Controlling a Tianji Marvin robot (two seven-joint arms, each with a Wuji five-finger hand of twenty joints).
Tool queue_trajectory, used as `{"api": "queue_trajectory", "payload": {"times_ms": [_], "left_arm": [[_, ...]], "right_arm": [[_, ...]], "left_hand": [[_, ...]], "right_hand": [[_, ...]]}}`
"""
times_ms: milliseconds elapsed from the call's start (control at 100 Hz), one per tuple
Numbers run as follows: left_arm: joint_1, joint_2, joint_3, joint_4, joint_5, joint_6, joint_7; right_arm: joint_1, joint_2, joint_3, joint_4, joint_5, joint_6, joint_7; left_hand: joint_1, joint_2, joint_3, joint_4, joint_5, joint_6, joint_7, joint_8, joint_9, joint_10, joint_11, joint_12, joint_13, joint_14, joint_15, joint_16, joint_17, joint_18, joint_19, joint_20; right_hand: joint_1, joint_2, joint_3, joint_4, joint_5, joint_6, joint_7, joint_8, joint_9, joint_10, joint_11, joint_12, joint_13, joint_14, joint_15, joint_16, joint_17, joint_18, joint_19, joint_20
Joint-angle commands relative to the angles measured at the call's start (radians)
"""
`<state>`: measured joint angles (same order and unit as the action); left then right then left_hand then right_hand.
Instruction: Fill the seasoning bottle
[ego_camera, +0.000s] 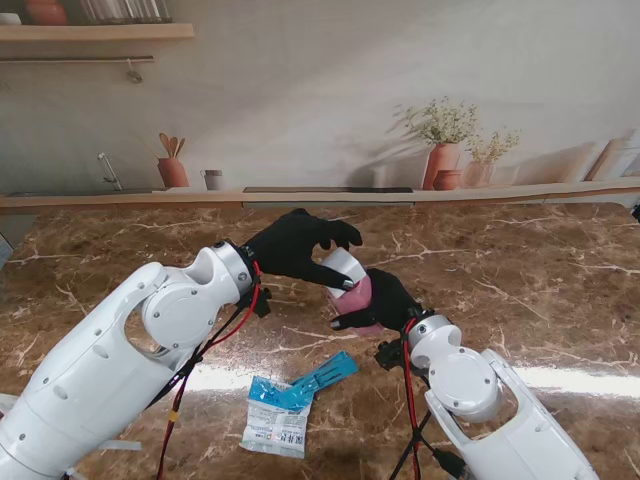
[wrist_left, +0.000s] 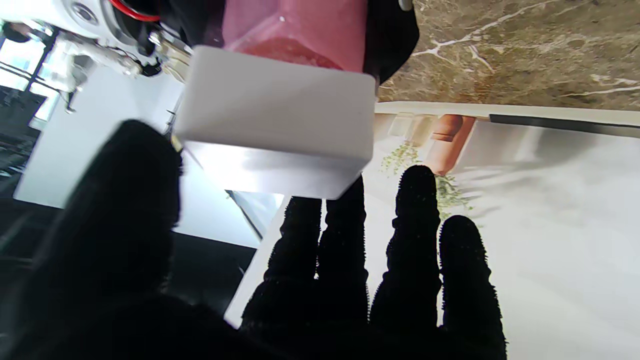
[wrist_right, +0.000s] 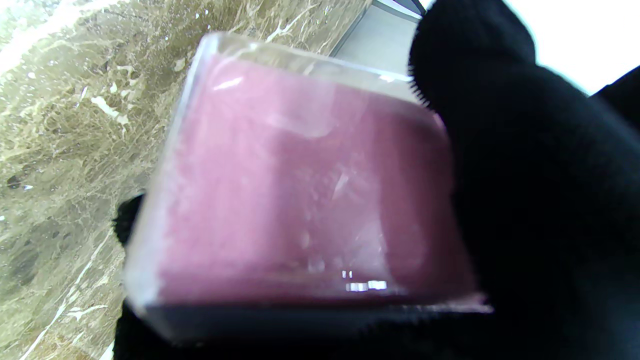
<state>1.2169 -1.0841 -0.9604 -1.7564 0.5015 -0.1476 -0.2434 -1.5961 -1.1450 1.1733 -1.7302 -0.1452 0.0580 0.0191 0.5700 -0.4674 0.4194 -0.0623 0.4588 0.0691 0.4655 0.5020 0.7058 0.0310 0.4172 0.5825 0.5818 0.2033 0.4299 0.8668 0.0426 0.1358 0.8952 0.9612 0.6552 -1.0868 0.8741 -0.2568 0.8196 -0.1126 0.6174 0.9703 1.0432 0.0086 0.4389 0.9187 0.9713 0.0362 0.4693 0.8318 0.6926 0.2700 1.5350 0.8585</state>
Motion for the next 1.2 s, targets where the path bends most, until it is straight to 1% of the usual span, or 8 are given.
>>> {"api": "queue_trajectory", "payload": {"times_ms": [0,190,350,520,700,870,1020,1190], "left_arm": [[-0.006,0.005,0.001,0.001,0.011,-0.016,-0.010],[-0.031,0.022,-0.002,0.009,0.011,-0.101,-0.071],[-0.079,0.050,0.012,0.031,-0.142,-0.156,-0.222],[-0.086,0.056,0.014,0.035,-0.170,-0.144,-0.252],[-0.047,0.030,-0.001,0.010,-0.140,-0.041,-0.158],[-0.037,0.008,0.008,-0.021,-0.094,0.079,-0.082],[-0.045,-0.006,0.035,-0.060,-0.053,0.221,-0.049],[-0.085,-0.001,0.078,-0.089,-0.028,0.331,-0.094]], "right_arm": [[0.000,-0.005,0.001,-0.004,0.007,0.001,0.012],[-0.002,-0.007,0.002,-0.005,0.025,0.006,0.011],[-0.003,-0.009,0.005,-0.007,0.032,0.010,0.007],[-0.004,-0.011,0.011,-0.006,0.044,0.014,0.004],[-0.005,-0.016,0.015,-0.005,0.073,0.022,-0.002],[-0.005,-0.021,0.017,-0.006,0.101,0.038,-0.009],[-0.005,-0.023,0.014,-0.010,0.103,0.051,-0.016],[-0.010,-0.023,0.014,-0.027,0.100,0.061,-0.019]], "left_hand": [[-0.027,-0.056,0.215,-0.010,0.007,-0.046,-0.015,-0.020,0.035,-0.063,0.006,-0.005,-0.046,-0.046,-0.036,-0.031,-0.040,-0.037,-0.024,-0.017],[0.147,-0.136,0.592,-0.036,-0.051,-0.143,-0.050,-0.086,-0.009,-0.147,-0.105,-0.153,-0.161,-0.127,-0.136,-0.135,-0.104,-0.136,-0.154,-0.072],[0.239,-0.107,0.636,-0.042,-0.174,-0.253,-0.095,-0.150,-0.267,-0.164,-0.221,-0.321,-0.316,-0.191,-0.228,-0.252,-0.121,-0.195,-0.442,-0.137],[0.011,-0.207,0.365,-0.065,-0.217,-0.175,-0.186,-0.215,-0.471,-0.063,-0.211,-0.383,-0.410,-0.136,-0.269,-0.319,-0.143,-0.139,-0.594,0.010],[-0.075,-0.008,-0.059,-0.021,-0.165,0.005,-0.244,-0.183,-0.418,-0.001,-0.208,-0.294,-0.341,-0.046,-0.232,-0.263,-0.135,-0.056,-0.529,0.098],[-0.025,0.117,-0.384,0.020,-0.056,0.068,-0.255,-0.176,-0.311,0.054,-0.193,-0.221,-0.247,0.006,-0.171,-0.182,-0.131,-0.003,-0.345,0.119],[-0.060,0.168,-0.438,0.029,0.038,0.092,-0.185,-0.107,-0.188,0.106,-0.124,-0.118,-0.128,0.054,-0.070,-0.056,-0.090,0.051,-0.130,0.158],[-0.047,0.203,-0.429,0.040,0.033,0.072,-0.172,-0.073,-0.044,0.086,-0.047,-0.037,-0.042,0.078,-0.004,0.001,-0.049,0.077,-0.005,0.134]], "right_hand": [[0.211,0.416,0.392,-0.010,0.275,-0.141,0.251,0.039,0.127,-0.079,0.209,0.039,0.185,-0.151,0.838,0.077,0.022,-0.174,0.093,0.028],[0.211,0.417,0.391,-0.010,0.275,-0.141,0.251,0.039,0.129,-0.079,0.210,0.040,0.185,-0.152,0.839,0.077,0.020,-0.173,0.093,0.028],[0.211,0.418,0.392,-0.009,0.274,-0.140,0.250,0.040,0.129,-0.079,0.210,0.040,0.183,-0.153,0.839,0.078,0.020,-0.173,0.094,0.029],[0.211,0.417,0.393,-0.010,0.274,-0.140,0.250,0.040,0.129,-0.079,0.210,0.040,0.183,-0.152,0.840,0.079,0.019,-0.173,0.094,0.030],[0.211,0.417,0.392,-0.010,0.274,-0.139,0.250,0.041,0.128,-0.076,0.211,0.041,0.184,-0.153,0.841,0.079,0.022,-0.173,0.095,0.030],[0.212,0.417,0.392,-0.010,0.273,-0.136,0.249,0.041,0.128,-0.076,0.212,0.042,0.187,-0.152,0.844,0.079,0.026,-0.173,0.098,0.031],[0.212,0.416,0.393,-0.010,0.275,-0.134,0.249,0.041,0.129,-0.076,0.212,0.041,0.189,-0.153,0.845,0.079,0.028,-0.172,0.099,0.031],[0.212,0.416,0.393,-0.010,0.276,-0.136,0.248,0.041,0.129,-0.075,0.213,0.041,0.189,-0.152,0.845,0.079,0.028,-0.172,0.099,0.031]]}}
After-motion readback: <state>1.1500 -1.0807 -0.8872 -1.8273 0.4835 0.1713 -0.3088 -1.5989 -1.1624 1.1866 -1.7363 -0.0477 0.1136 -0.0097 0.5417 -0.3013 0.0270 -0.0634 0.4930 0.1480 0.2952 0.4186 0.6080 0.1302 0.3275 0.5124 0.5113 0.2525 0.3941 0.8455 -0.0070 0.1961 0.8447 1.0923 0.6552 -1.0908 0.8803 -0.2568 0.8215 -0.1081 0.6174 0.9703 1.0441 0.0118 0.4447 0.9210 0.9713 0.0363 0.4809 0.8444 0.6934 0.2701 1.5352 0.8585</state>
